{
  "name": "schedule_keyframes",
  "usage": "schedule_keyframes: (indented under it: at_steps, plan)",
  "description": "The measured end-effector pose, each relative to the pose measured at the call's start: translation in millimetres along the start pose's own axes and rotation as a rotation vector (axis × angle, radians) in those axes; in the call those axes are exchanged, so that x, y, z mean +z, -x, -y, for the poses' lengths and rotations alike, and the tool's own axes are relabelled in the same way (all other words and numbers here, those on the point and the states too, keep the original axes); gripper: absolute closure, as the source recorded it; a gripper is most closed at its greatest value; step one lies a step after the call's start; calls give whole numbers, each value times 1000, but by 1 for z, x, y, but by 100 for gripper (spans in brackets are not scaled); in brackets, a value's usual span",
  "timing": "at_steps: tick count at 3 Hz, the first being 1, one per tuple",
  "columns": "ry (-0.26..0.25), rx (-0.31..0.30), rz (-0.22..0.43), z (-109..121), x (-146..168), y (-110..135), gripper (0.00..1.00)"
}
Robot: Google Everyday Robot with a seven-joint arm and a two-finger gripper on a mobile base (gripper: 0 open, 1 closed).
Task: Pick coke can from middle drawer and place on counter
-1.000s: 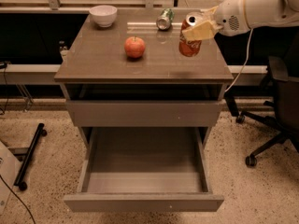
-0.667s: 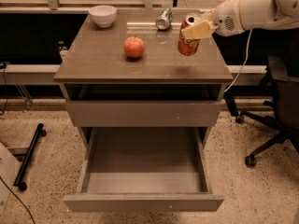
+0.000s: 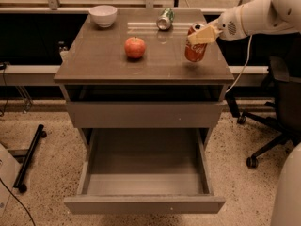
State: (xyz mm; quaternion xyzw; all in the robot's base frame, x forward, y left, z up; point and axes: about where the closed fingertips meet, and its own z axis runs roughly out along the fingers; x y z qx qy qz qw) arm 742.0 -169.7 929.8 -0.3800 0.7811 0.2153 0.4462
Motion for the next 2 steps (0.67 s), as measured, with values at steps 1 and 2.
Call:
schedule_keyframes:
  at_steps: [1, 2]
  plan:
    - [-27, 65, -35, 15, -1, -19, 13]
    - [-22, 67, -36, 14, 2, -20, 0]
